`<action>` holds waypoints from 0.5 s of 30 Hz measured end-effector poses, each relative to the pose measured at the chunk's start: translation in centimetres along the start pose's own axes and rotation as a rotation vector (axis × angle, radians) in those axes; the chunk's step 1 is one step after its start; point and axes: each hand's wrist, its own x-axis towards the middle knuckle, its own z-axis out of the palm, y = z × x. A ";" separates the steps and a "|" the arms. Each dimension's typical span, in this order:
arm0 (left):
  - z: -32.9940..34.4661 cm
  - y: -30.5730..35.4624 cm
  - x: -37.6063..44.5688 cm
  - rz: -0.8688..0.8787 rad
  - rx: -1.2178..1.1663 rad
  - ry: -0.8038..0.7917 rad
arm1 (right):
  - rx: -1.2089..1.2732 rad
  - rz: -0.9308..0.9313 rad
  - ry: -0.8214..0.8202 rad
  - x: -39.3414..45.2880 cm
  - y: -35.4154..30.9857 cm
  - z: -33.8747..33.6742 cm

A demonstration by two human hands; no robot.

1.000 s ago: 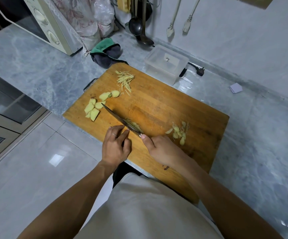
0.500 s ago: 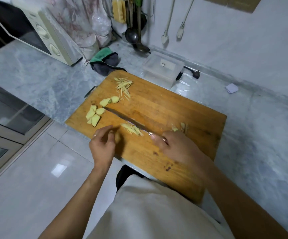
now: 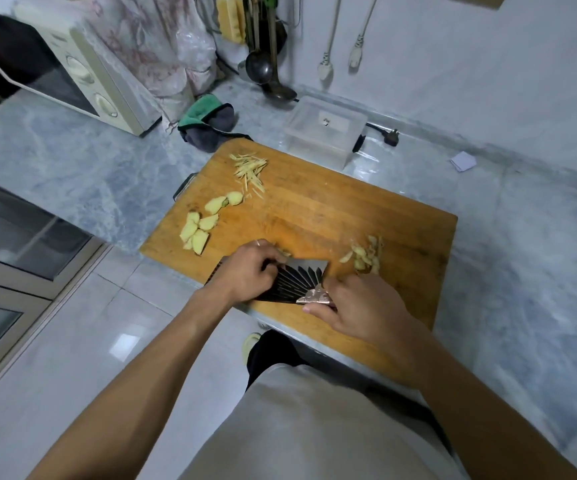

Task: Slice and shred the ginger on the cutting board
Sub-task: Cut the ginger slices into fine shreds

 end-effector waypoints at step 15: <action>-2.4 0.7 -1.2 0.015 -0.160 0.651 | 0.529 0.374 -0.098 -1.3 -0.4 -0.2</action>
